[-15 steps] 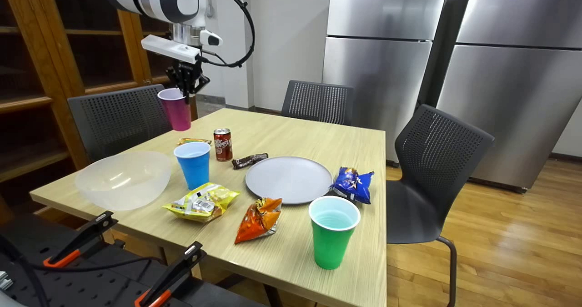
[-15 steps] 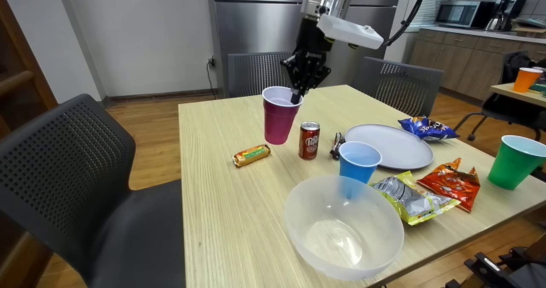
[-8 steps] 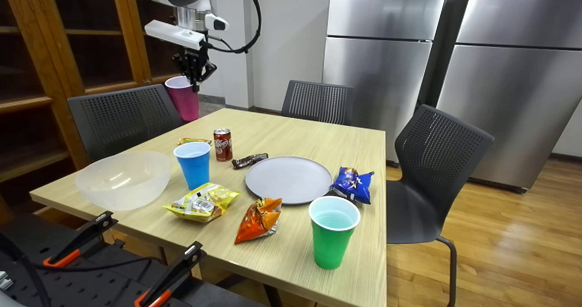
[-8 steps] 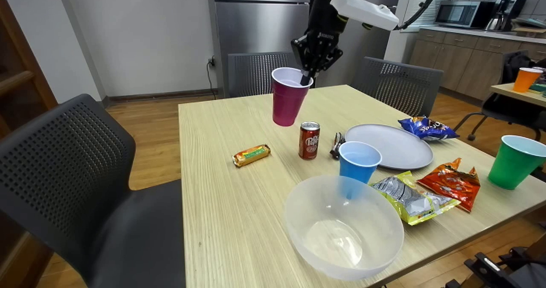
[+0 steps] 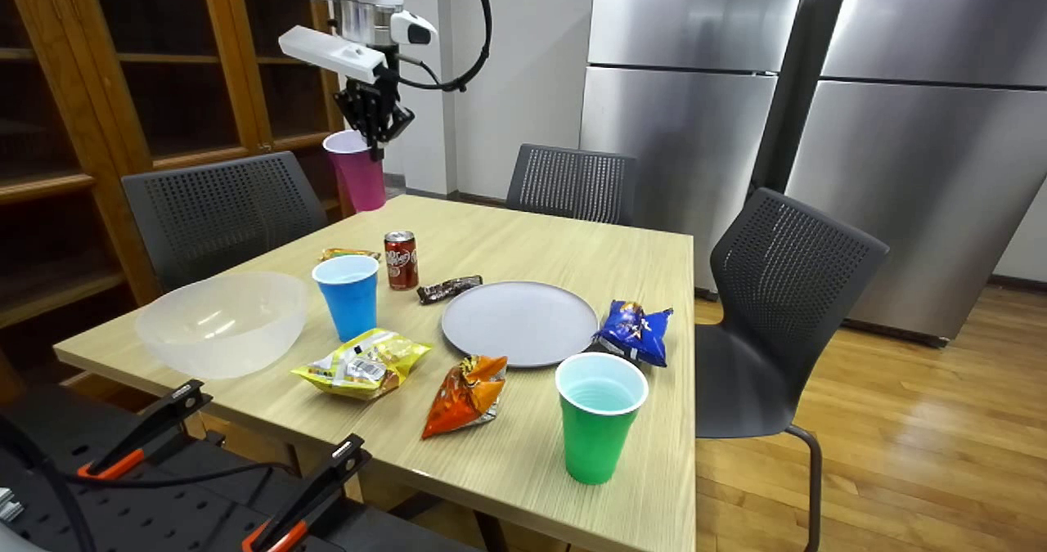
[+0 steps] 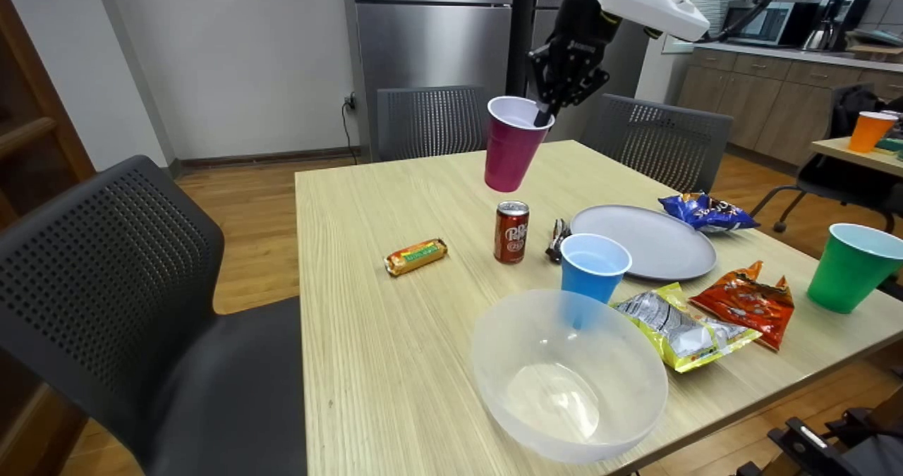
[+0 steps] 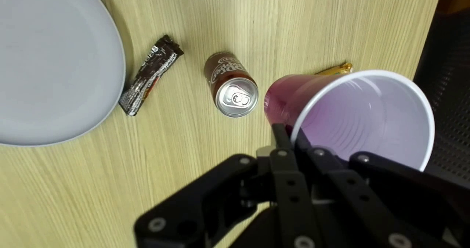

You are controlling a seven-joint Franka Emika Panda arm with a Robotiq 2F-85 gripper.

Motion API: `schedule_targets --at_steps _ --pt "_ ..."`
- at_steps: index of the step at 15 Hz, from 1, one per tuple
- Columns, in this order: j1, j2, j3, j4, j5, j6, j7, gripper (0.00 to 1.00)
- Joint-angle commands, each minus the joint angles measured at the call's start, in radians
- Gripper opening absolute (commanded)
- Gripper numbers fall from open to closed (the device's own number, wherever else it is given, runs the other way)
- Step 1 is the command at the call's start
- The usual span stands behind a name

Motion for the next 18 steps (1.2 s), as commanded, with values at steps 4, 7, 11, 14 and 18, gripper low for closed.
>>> schedule_targets --at_steps 4,7,11,14,18 --pt "-0.044 -0.107 -0.033 -0.133 0.078 0.060 0.007 0.01" --pt "-0.061 -0.131 -0.054 -0.173 0.110 0.083 0.004 0.01" --pt "-0.084 -0.151 -0.087 -0.210 0.148 0.103 -0.009 0.01" --pt "-0.101 -0.148 -0.114 -0.217 0.154 0.112 -0.005 0.01" --pt "-0.125 -0.123 -0.146 -0.196 0.145 0.113 0.003 0.01"
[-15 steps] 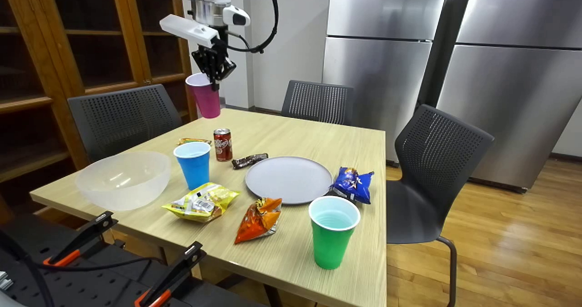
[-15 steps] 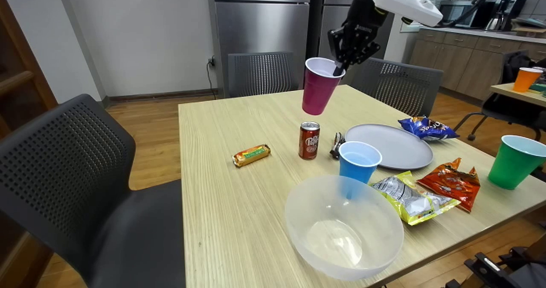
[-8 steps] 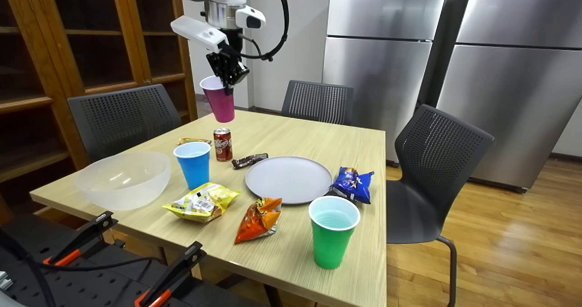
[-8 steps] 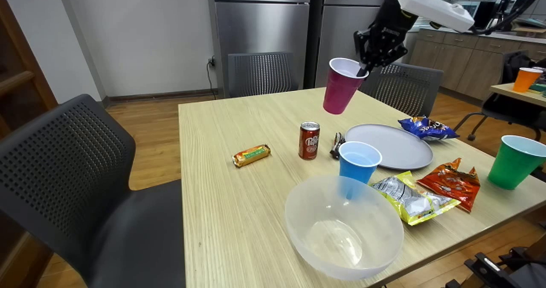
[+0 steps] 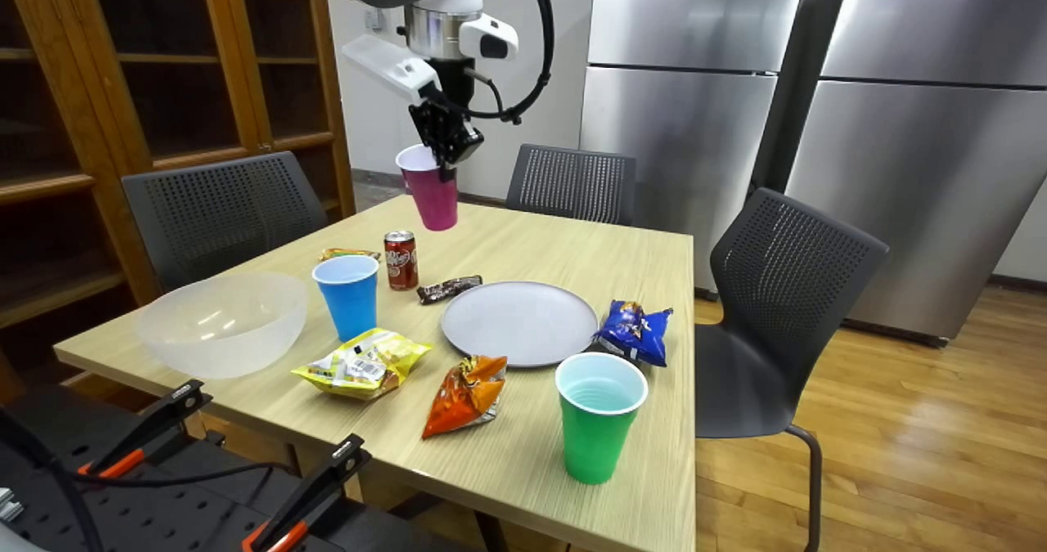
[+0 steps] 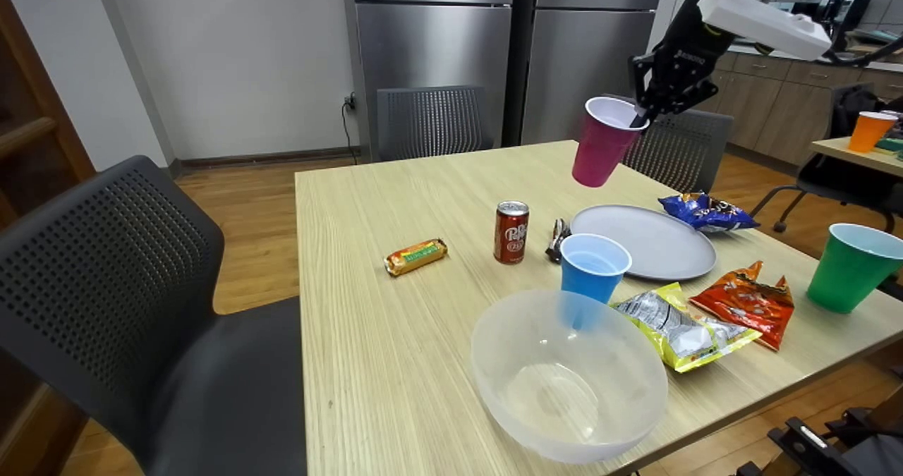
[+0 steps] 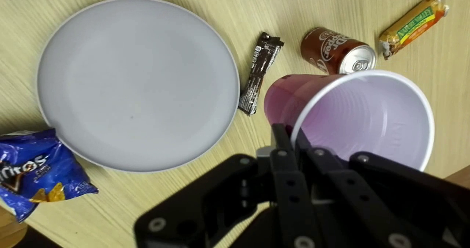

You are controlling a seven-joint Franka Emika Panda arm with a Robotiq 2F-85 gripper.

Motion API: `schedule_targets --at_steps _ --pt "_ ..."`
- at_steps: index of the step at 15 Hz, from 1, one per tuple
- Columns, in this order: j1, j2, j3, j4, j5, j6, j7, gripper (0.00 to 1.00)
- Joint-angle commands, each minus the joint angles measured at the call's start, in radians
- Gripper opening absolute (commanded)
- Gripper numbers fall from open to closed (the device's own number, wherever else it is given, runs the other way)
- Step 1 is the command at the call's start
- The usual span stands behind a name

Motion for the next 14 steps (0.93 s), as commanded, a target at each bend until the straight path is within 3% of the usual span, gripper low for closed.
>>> schedule_targets --at_steps 1,14 --pt "-0.026 0.000 -0.015 0.003 0.009 0.009 0.007 0.01" --pt "-0.082 0.234 -0.041 0.208 0.007 -0.021 0.117 0.01"
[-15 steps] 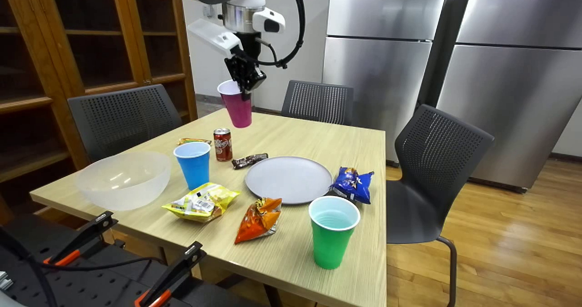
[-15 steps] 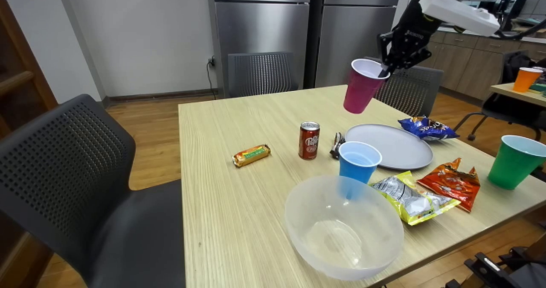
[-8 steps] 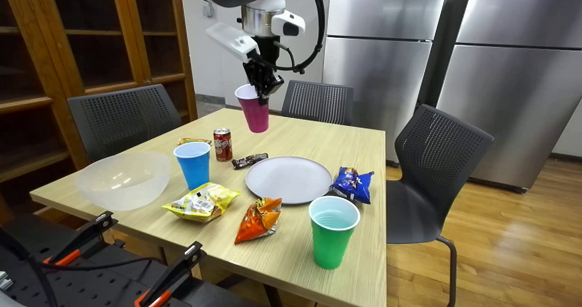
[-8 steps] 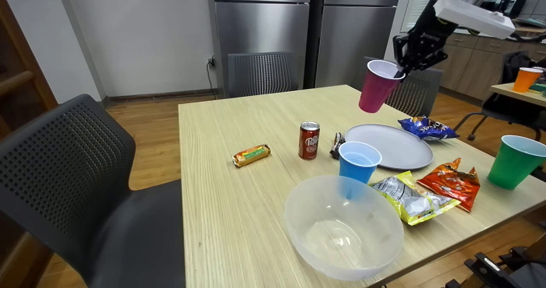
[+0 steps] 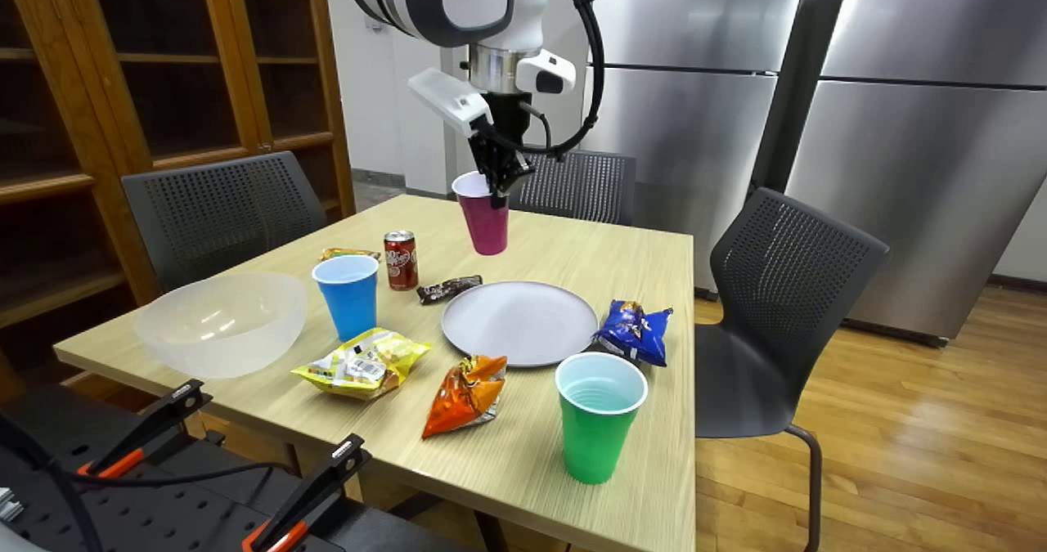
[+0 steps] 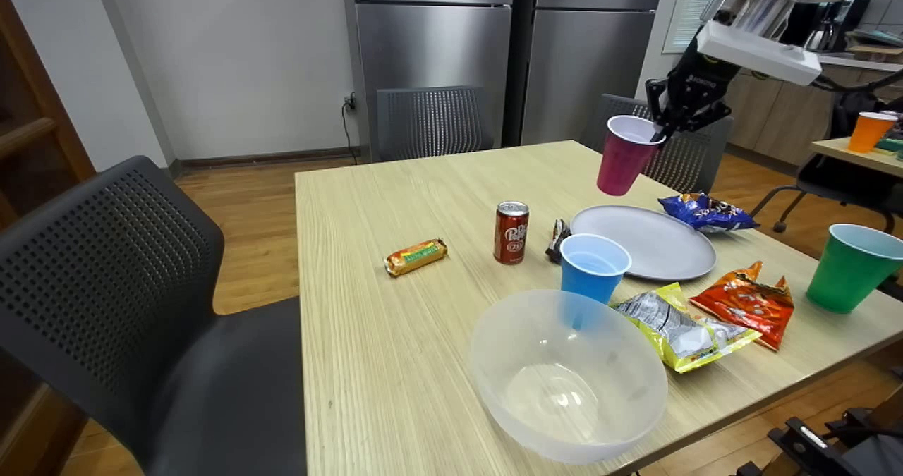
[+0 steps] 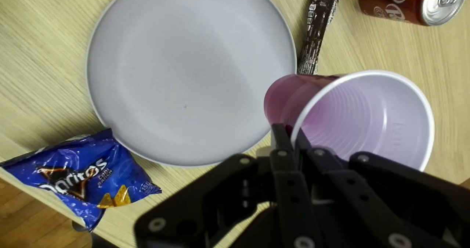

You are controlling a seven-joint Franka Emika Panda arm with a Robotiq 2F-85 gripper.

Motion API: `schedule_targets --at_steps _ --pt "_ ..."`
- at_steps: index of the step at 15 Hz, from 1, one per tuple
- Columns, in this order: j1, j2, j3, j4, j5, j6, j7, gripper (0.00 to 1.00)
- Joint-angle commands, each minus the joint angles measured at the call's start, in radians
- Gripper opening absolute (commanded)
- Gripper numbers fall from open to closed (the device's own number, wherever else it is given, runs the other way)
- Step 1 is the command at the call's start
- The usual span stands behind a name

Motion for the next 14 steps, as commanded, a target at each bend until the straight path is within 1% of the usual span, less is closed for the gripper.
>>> schedule_targets --at_steps 1,6,14 --pt "-0.023 0.095 0.012 0.106 0.005 -0.025 0.066 0.01" --pt "-0.029 0.176 0.011 0.174 -0.009 -0.051 0.130 0.01" --pt "-0.054 0.258 0.012 0.236 -0.001 -0.113 0.175 0.01"
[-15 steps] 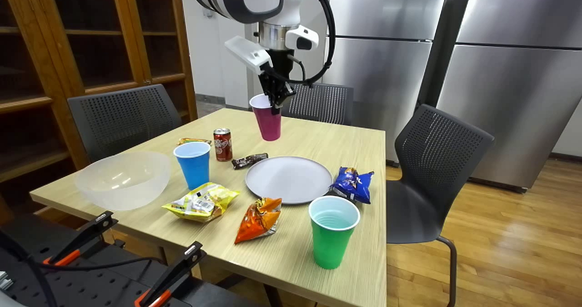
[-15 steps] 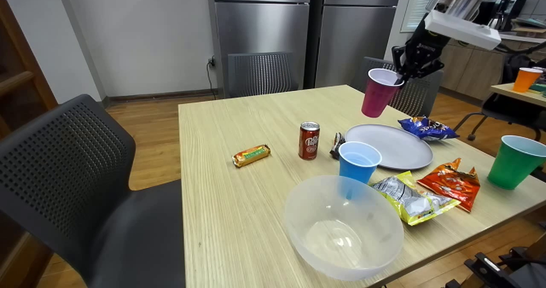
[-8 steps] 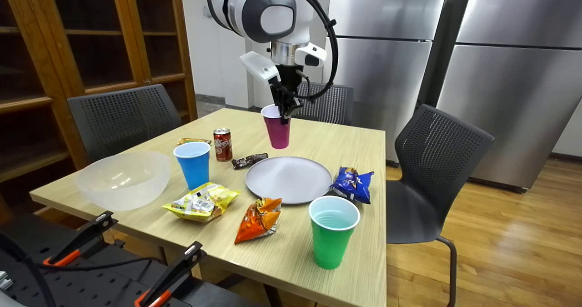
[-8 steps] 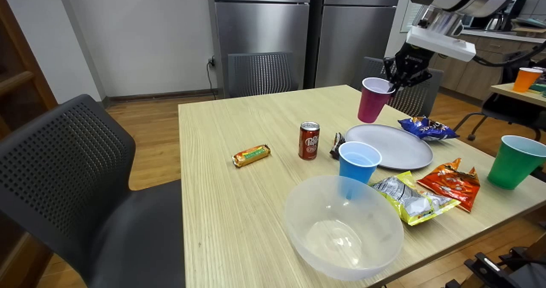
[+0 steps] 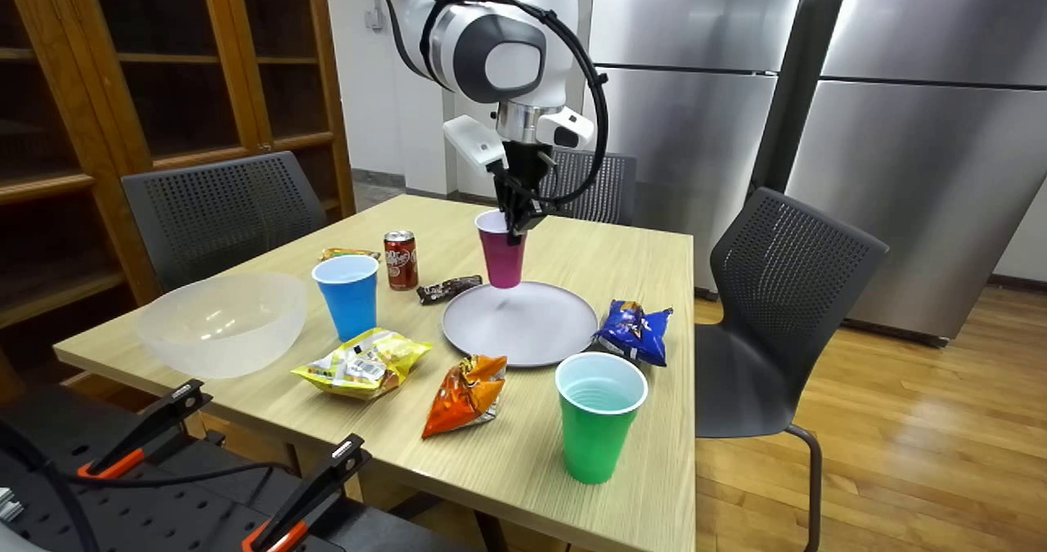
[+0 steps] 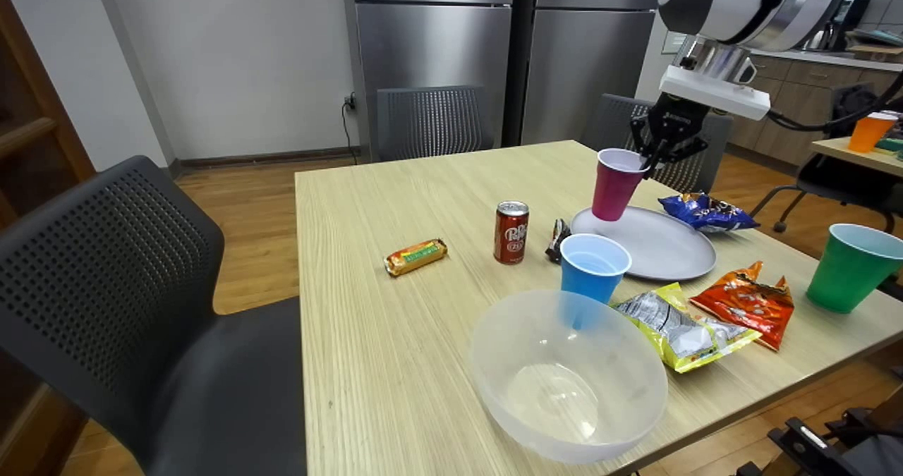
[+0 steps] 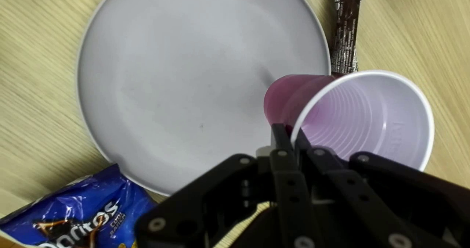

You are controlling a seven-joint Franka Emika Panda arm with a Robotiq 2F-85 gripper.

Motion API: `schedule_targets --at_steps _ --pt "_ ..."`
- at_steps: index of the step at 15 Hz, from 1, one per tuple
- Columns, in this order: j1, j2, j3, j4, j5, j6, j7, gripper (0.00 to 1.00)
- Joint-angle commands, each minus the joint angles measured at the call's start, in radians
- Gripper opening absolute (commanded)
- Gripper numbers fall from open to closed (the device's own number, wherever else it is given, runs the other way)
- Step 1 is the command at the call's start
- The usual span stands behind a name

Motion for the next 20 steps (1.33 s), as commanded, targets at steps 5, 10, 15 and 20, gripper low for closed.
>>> schedule_targets --at_steps 5,10,15,20 --pt "-0.043 0.075 0.013 0.095 0.004 -0.098 0.052 0.01" --pt "-0.047 0.104 0.013 0.128 0.001 -0.123 0.064 0.01" --pt "-0.044 0.121 0.011 0.150 -0.002 -0.145 0.072 0.01" --pt "-0.042 0.131 0.010 0.158 -0.004 -0.153 0.076 0.01"
